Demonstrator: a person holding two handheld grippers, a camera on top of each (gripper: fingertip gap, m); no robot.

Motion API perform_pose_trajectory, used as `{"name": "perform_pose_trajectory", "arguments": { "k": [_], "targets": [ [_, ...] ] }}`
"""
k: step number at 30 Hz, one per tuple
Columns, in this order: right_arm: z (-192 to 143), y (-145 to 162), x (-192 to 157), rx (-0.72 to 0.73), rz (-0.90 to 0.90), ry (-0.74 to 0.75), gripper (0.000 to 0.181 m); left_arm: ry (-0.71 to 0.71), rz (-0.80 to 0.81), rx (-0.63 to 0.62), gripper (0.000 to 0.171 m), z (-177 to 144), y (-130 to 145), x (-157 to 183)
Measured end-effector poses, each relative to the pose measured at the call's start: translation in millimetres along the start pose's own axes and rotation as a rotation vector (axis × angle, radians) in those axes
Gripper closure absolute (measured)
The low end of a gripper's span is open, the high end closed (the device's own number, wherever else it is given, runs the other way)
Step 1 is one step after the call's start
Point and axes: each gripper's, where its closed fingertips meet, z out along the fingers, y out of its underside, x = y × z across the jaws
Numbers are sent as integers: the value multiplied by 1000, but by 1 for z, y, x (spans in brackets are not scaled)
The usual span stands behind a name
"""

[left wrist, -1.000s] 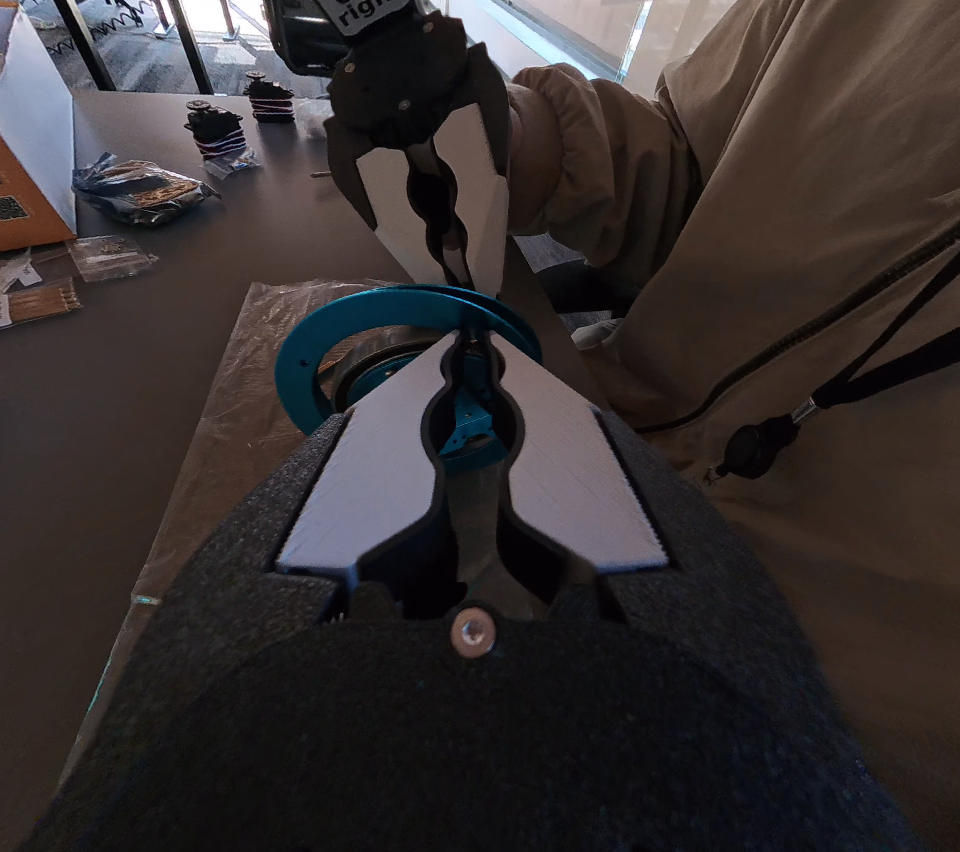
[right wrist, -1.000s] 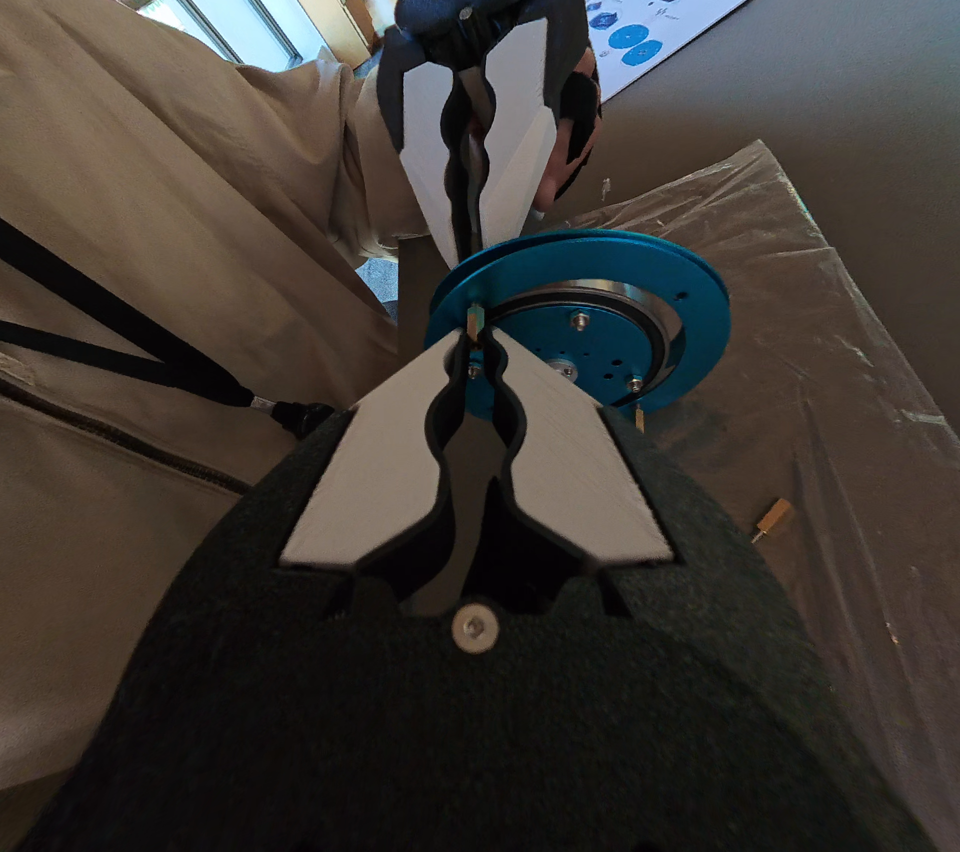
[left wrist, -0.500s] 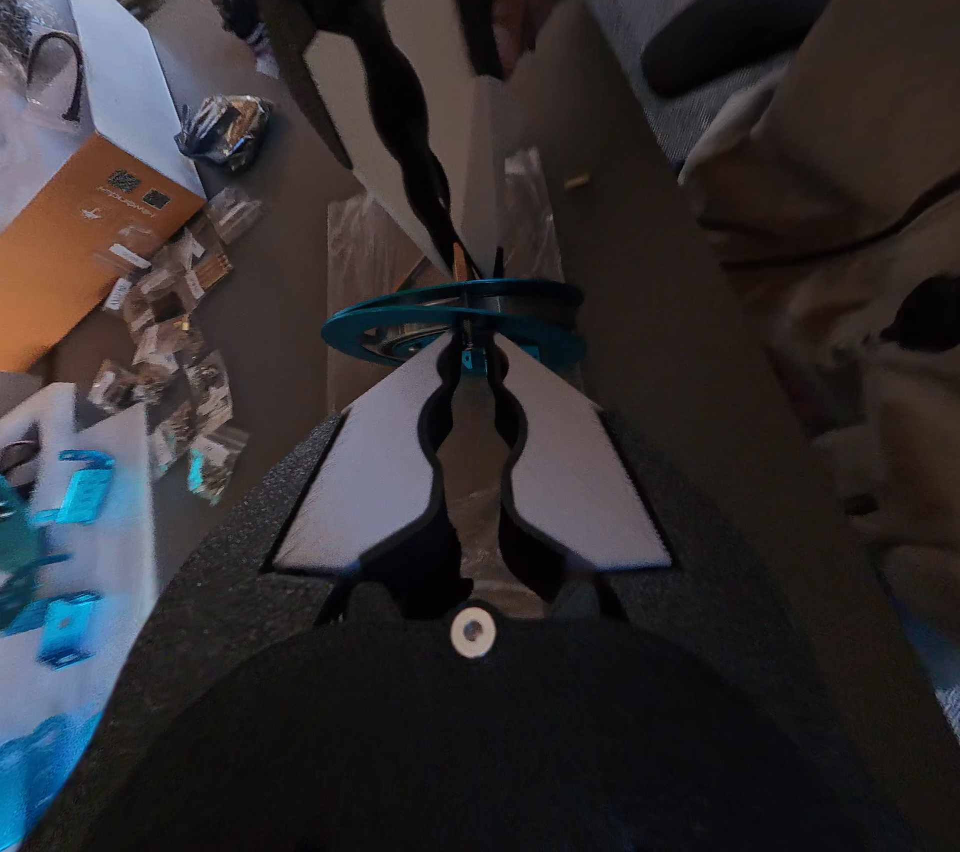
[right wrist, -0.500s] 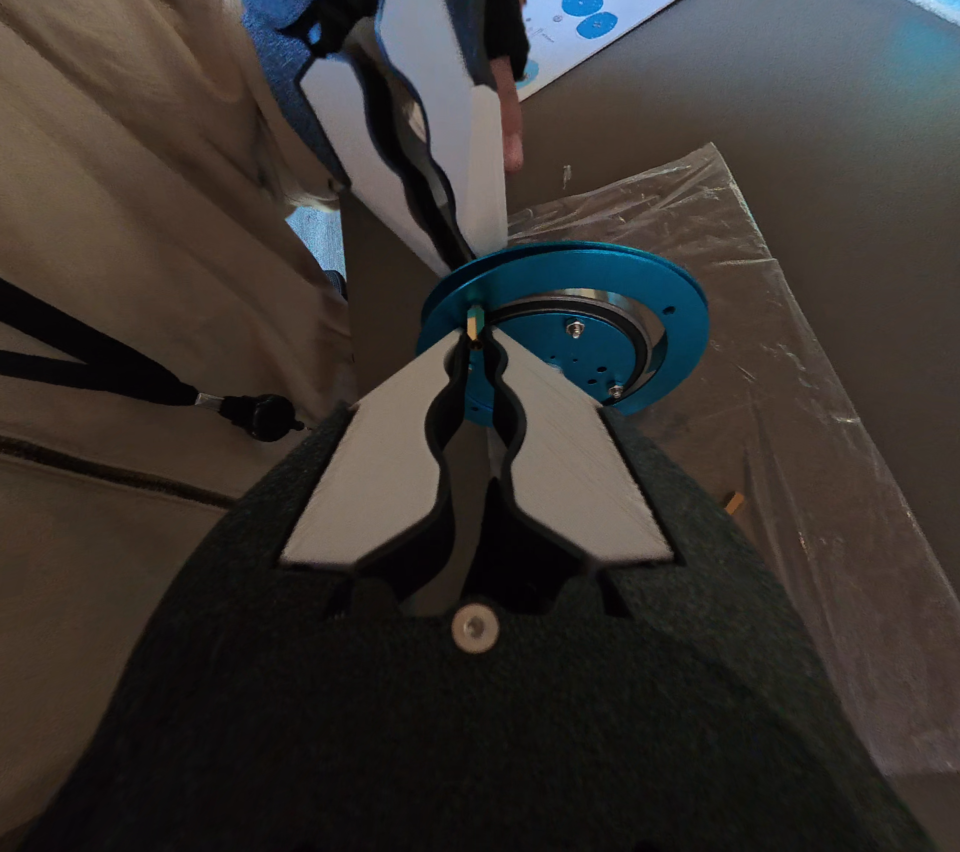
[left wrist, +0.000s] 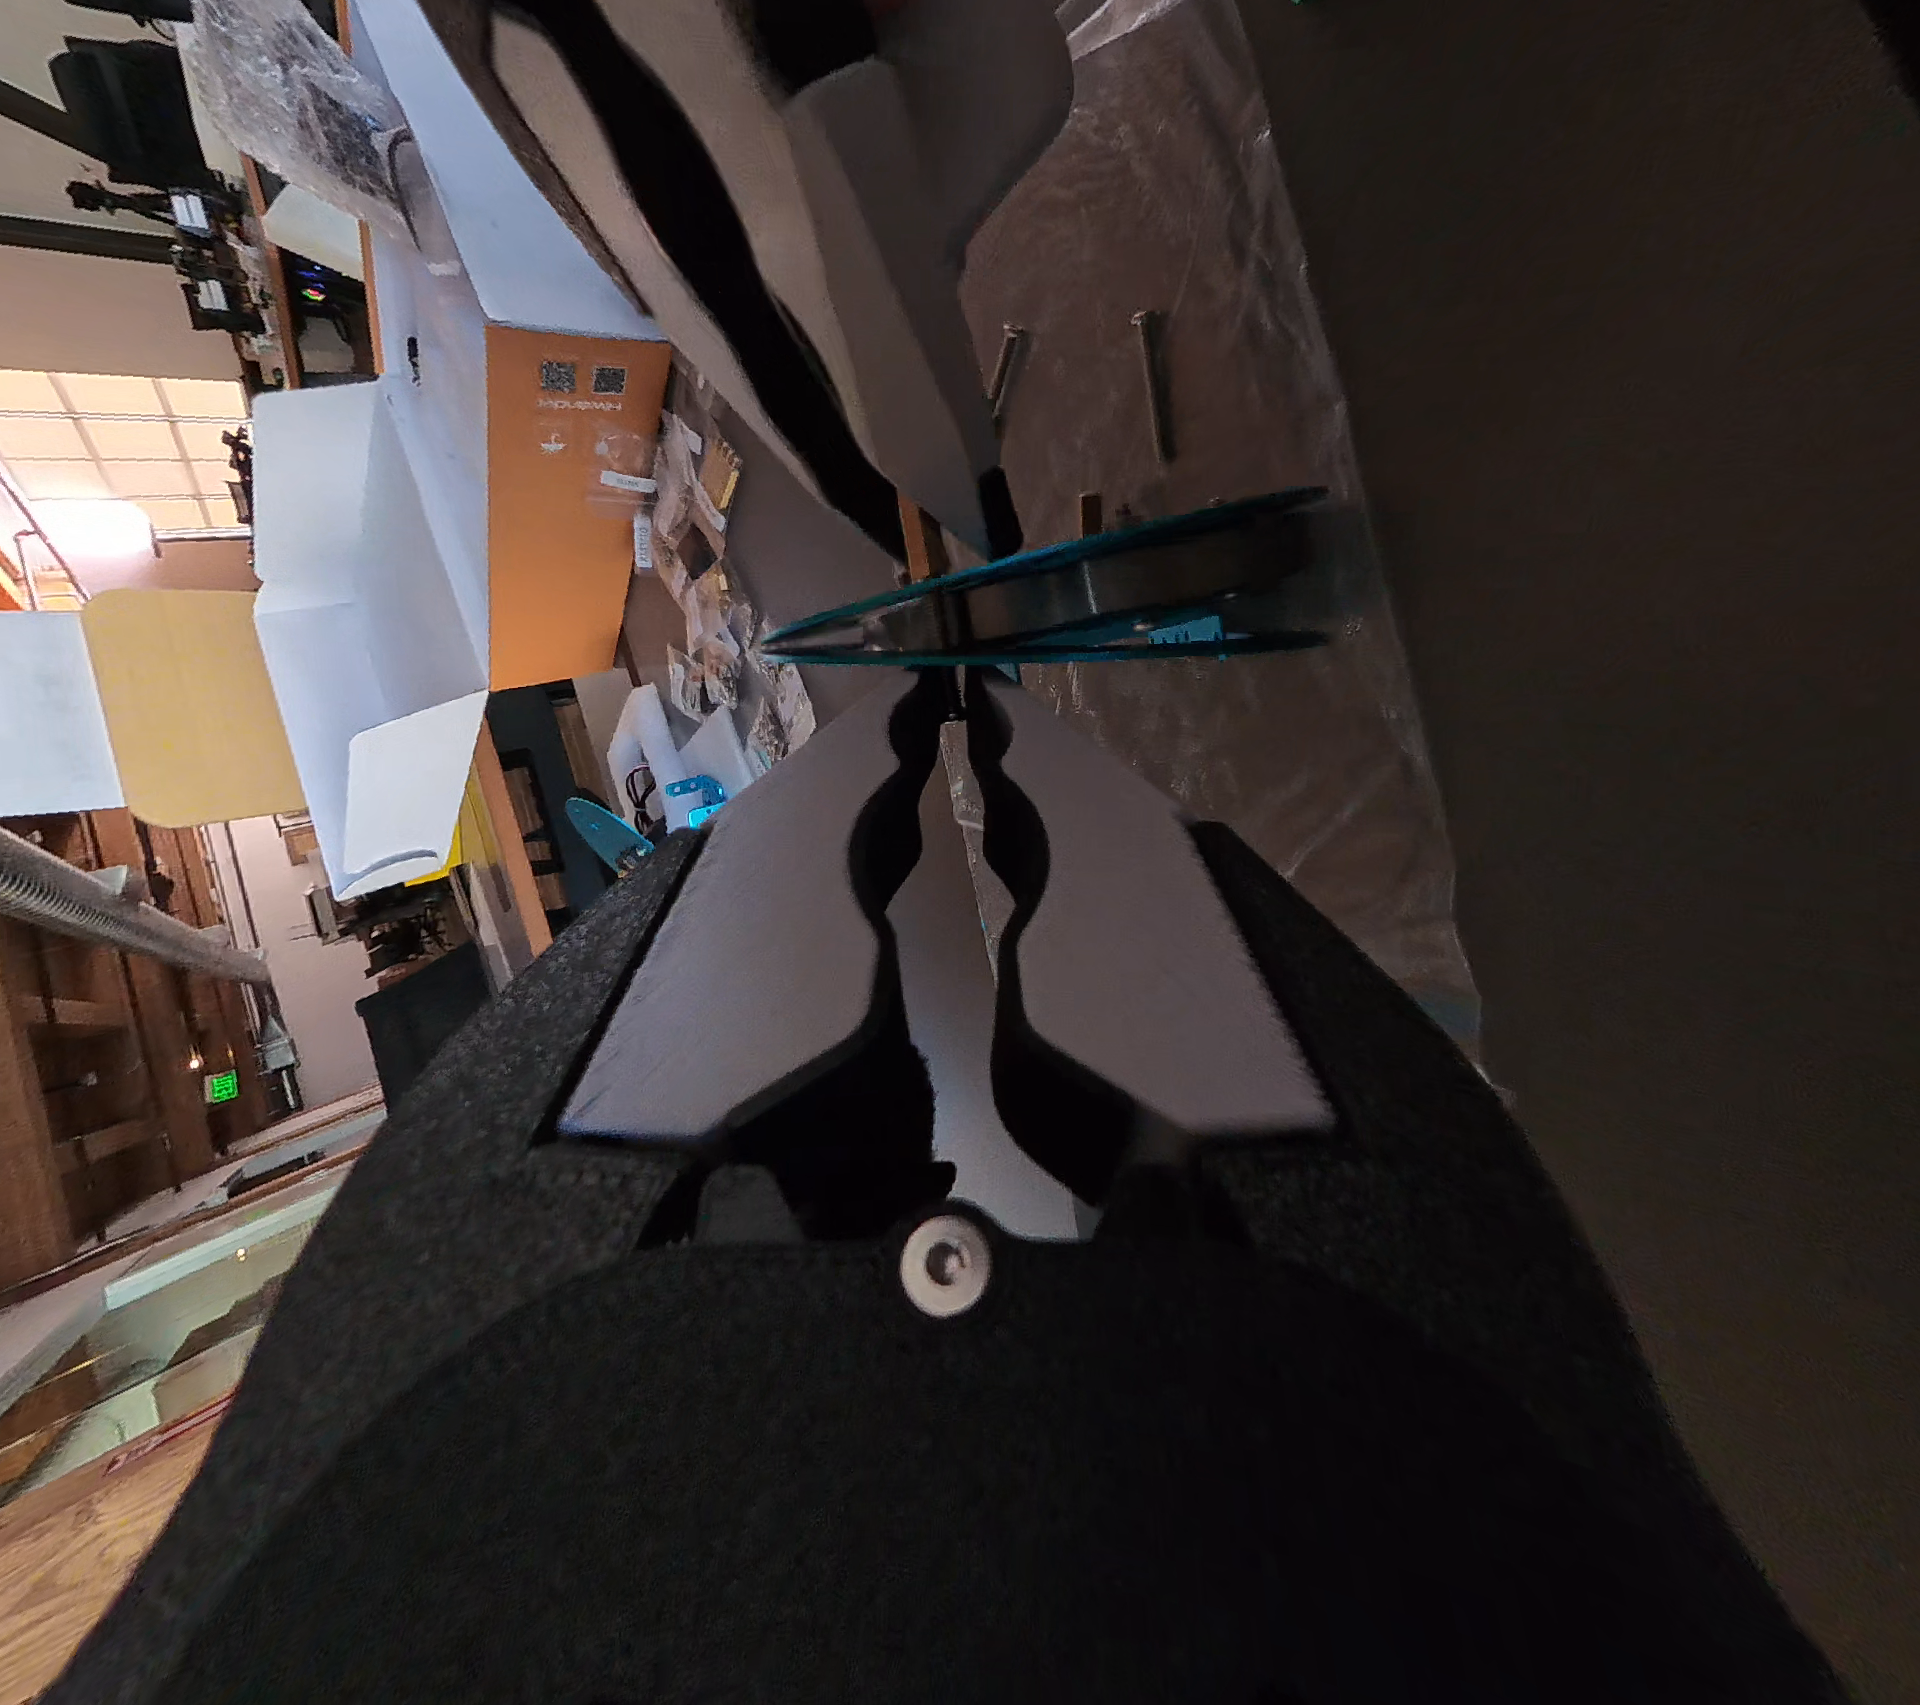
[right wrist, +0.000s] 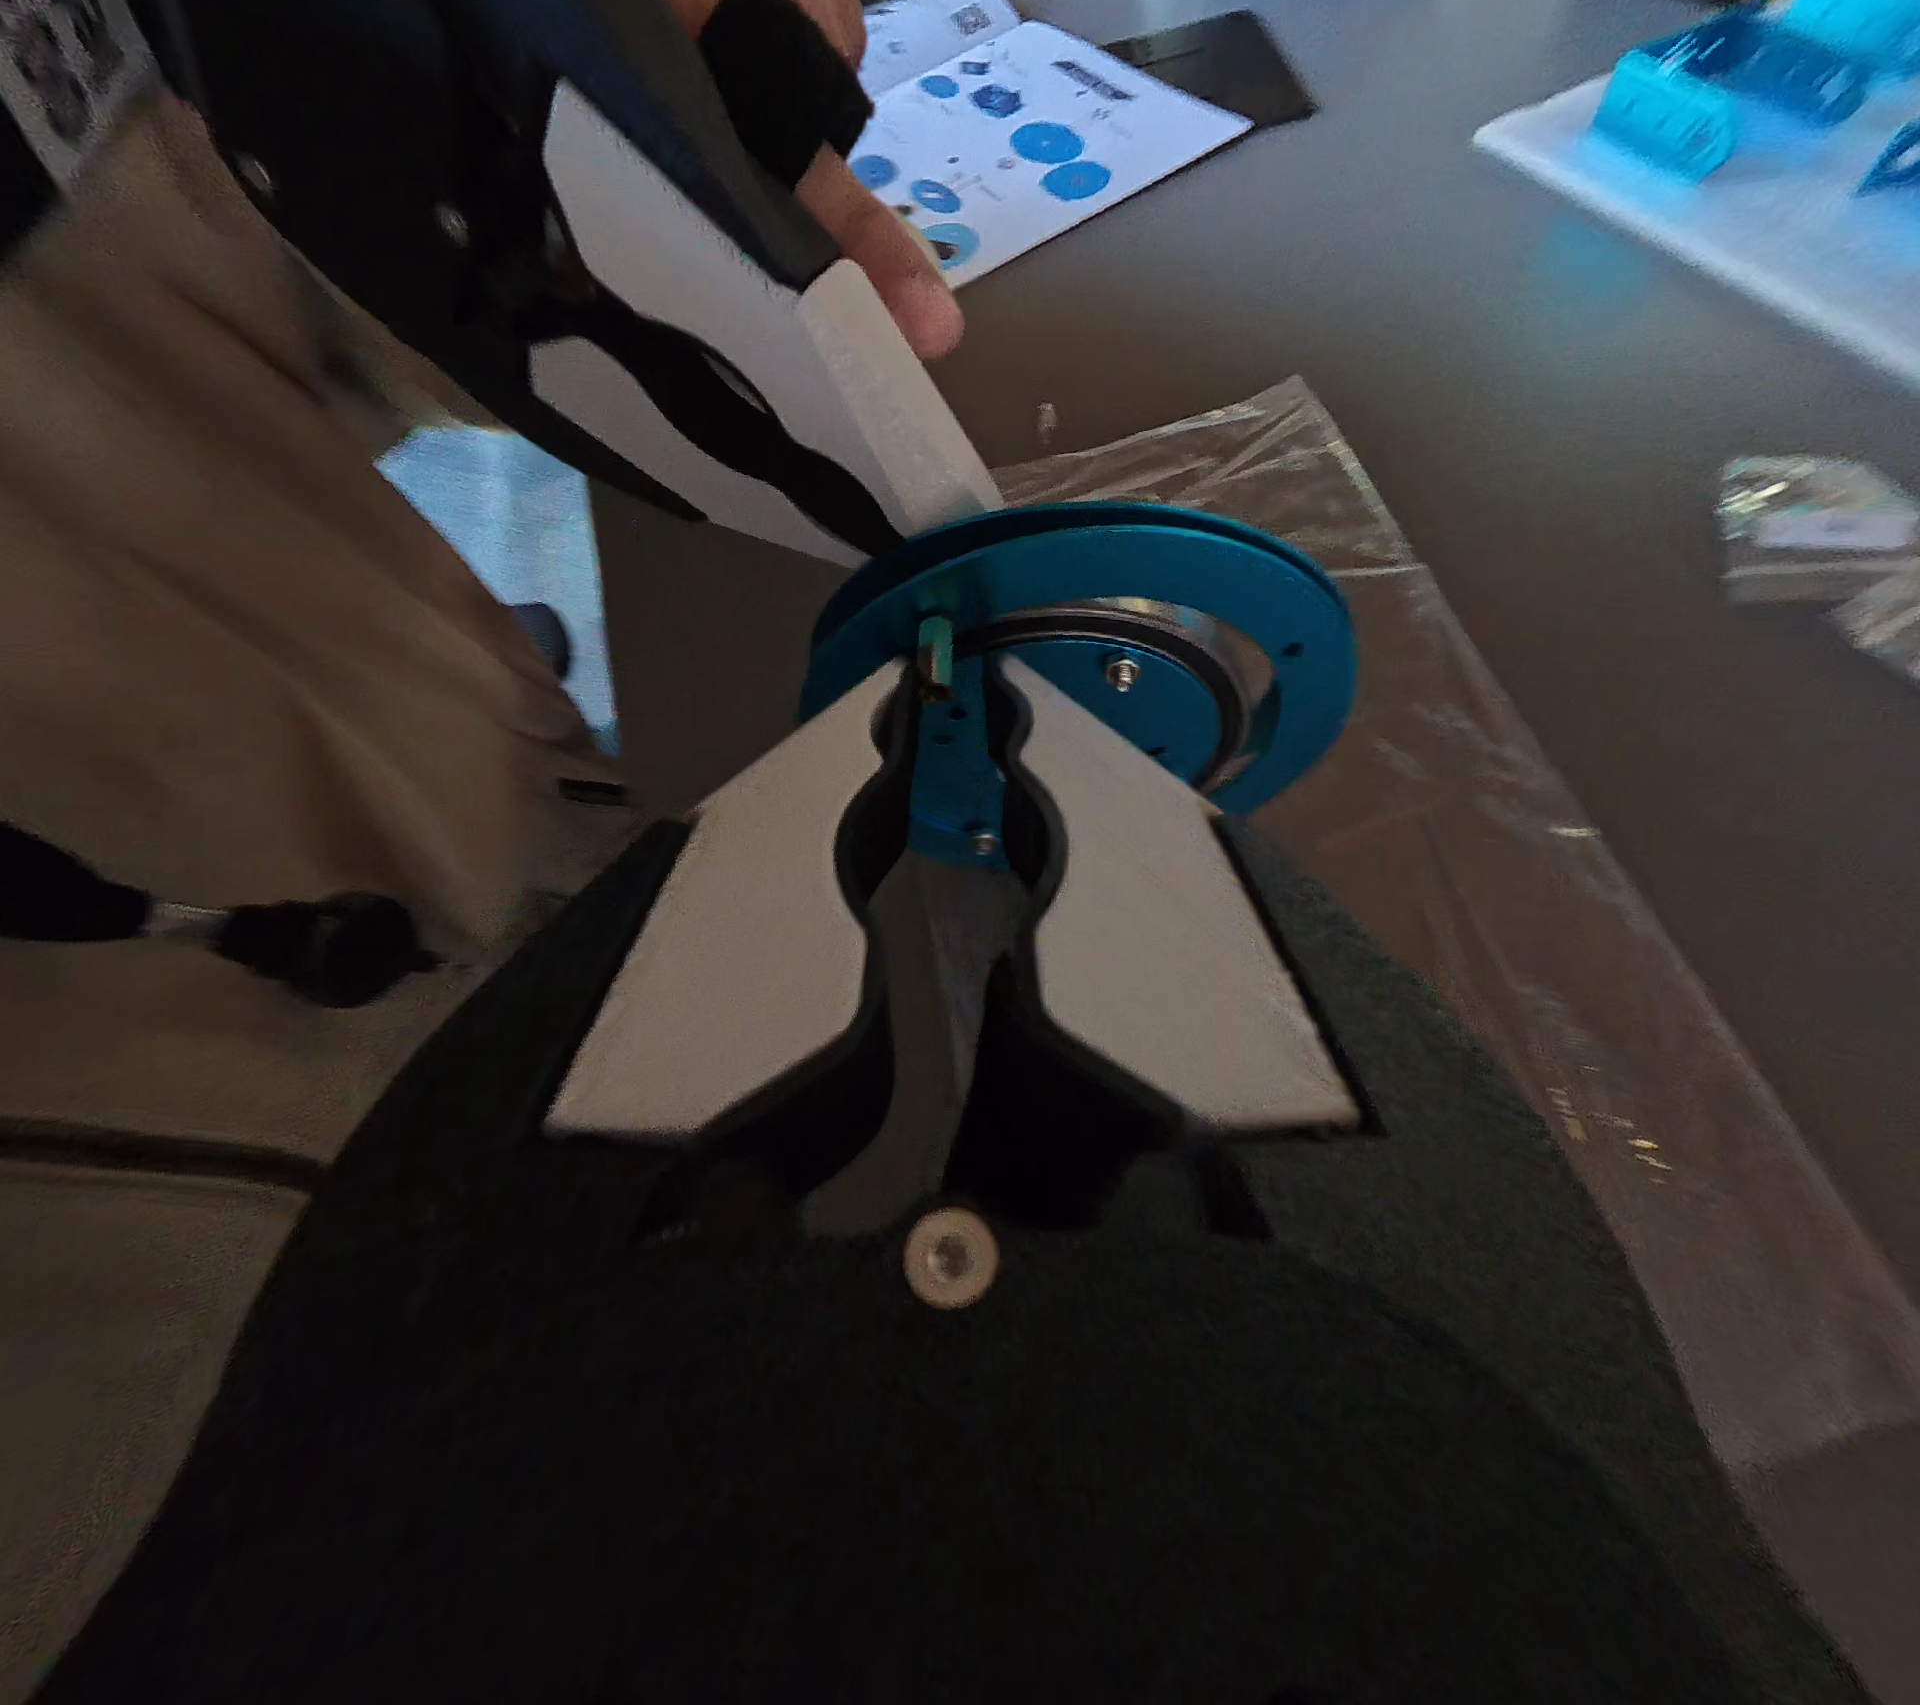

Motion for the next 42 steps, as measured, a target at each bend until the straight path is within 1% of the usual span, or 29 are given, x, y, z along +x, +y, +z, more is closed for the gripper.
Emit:
{"name": "perform_pose_trajectory", "arguments": {
  "k": [1, 2, 3, 5, 7, 8, 9, 11, 13, 16, 18, 19, 20, 21, 24, 25, 28, 31, 35, 39, 40, 41, 42],
  "targets": [
    [-2, 1, 1, 4, -41, 40, 165, 3, 3, -6, 169, 0, 0, 0],
    [-5, 1, -1, 11, -41, 44, 159, -1, 11, -12, 169, 1, -1, 0],
    [-7, 0, -4, 22, 2, 15, 155, -8, 21, -16, 169, 1, -1, -1],
    [-12, -4, -4, 70, 185, -67, 153, -8, 19, -22, 169, 2, -2, -1],
    [-19, -13, -5, 161, 406, -210, 151, -8, 16, -28, 169, 2, -2, -1],
    [-20, -15, -7, 187, 466, -265, 149, -5, 9, -29, 169, 2, -2, -1],
    [-19, -13, -8, 180, 448, -270, 147, 0, 1, -25, 169, 3, -2, 0],
    [-13, -4, -4, 129, 253, -124, 153, 11, -11, -16, 169, 3, -3, 0],
    [-11, -5, -6, 106, -30, 14, 156, 16, -14, -13, 169, 3, -3, 0],
    [-9, -1, -1, -14, -477, 252, 160, 27, -14, -15, 169, 3, -2, 1],
    [-9, -3, 3, -85, -709, 378, 166, 29, -13, -13, 169, 3, -2, 1],
    [-9, -2, 2, -119, -786, 398, 167, 28, -13, -14, 169, 4, -3, 0],
    [-8, -5, -1, -123, -839, 408, 171, 25, -11, -15, 169, 4, -3, 0],
    [-9, -7, -2, -125, -866, 422, 175, 23, -11, -11, 169, 4, -4, 0],
    [-9, -4, 2, -188, -906, 431, 176, 21, -20, 2, 169, 4, -7, 1],
    [-9, -4, 3, -192, -866, 418, 176, 6, -8, -4, 169, 5, -6, 0],
    [-8, -4, 5, -154, -635, 328, 177, -39, 29, -11, 170, 6, -5, -3],
    [-6, -2, 2, -100, -257, 177, 177, -60, 49, -9, 170, 5, -4, -2],
    [-5, 1, -9, -109, 299, -123, 177, -76, 79, -16, 170, 5, -6, -1],
    [-7, 2, -16, -143, 718, -373, 177, -79, 95, -10, 170, 4, -8, 2],
    [-7, 2, -17, -139, 784, -412, 177, -80, 100, -13, 170, 4, -8, 2],
    [-7, 2, -18, -136, 805, -424, 177, -76, 98, -11, 170, 4, -8, 3],
    [-6, 3, -19, -144, 766, -412, 177, -71, 95, -6, 170, 3, -9, 3]
  ]
}}
